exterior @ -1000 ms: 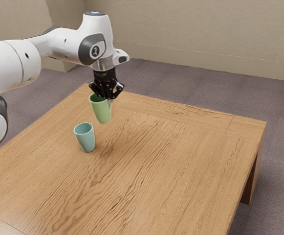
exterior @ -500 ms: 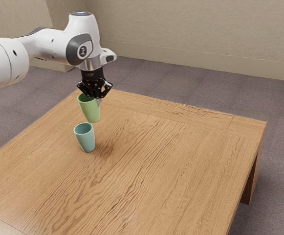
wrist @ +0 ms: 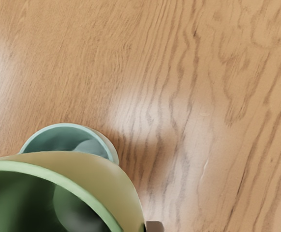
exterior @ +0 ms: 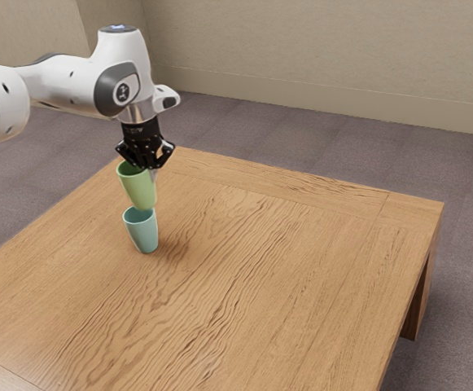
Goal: Place the right cup onto the left cup
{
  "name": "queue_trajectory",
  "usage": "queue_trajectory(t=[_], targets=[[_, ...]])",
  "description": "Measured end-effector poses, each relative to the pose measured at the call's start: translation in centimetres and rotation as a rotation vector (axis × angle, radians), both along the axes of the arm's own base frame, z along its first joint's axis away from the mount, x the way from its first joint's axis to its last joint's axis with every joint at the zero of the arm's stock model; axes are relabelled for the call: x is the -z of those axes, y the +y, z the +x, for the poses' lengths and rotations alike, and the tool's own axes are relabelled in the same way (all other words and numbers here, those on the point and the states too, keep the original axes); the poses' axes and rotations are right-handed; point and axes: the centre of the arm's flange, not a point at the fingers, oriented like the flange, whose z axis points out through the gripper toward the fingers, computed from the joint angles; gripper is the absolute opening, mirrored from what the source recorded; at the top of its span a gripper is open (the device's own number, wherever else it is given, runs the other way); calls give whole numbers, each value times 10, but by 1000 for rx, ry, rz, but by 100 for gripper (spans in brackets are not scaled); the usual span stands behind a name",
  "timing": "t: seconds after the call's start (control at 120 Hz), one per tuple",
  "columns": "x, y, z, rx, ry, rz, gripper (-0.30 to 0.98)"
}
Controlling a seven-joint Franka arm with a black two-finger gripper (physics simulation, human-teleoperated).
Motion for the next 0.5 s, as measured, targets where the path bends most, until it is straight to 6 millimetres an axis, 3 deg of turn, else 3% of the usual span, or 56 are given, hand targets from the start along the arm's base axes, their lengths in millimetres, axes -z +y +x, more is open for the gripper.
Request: queue_trajectory(t=[0.5], targets=[[10, 21, 6, -31, -12, 3, -10]])
